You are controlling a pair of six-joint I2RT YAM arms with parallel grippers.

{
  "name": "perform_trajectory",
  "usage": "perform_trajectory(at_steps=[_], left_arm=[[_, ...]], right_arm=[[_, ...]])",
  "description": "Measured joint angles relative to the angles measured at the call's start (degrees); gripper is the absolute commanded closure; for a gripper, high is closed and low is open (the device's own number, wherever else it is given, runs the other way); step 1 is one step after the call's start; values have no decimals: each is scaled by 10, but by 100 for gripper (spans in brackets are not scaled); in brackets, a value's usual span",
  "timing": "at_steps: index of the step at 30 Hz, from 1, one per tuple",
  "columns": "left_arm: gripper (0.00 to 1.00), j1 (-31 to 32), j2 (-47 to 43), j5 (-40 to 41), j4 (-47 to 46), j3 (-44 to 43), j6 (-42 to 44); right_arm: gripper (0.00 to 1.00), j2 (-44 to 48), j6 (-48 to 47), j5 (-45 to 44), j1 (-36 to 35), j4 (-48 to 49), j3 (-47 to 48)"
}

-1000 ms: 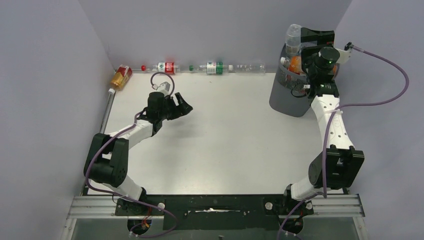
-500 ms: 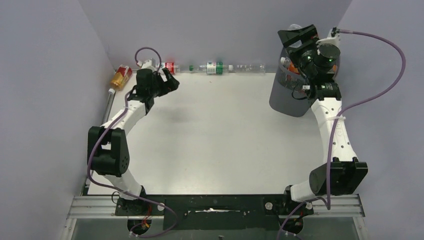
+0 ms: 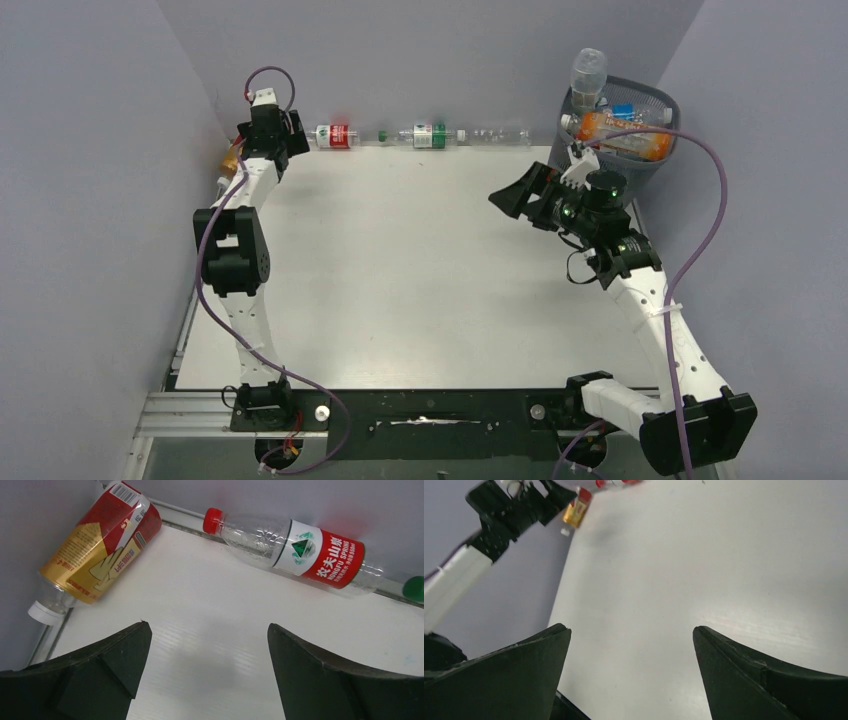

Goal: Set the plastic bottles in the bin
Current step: Pick up the plastic bottle from the corner of the board.

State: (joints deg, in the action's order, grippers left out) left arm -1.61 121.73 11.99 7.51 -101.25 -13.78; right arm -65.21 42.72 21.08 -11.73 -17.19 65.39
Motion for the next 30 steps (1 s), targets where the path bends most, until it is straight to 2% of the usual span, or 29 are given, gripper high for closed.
perform_trajectory(at_steps=[3,11,20,30], left_arm=[[11,-3,42,19,-9,-38,55],[11,-42,103,12,-24,-37,162],[10,-80,104,5,-77,-2,247],[10,-104,107,-33,-109,-23,278]], right_arm=[[0,54,-28,23,0,-34,-67],[2,133,-70,79,-4,-56,-189],[2,128,-80,105,-4,-50,-244],[2,78,-77,111,-5,-10,-265]])
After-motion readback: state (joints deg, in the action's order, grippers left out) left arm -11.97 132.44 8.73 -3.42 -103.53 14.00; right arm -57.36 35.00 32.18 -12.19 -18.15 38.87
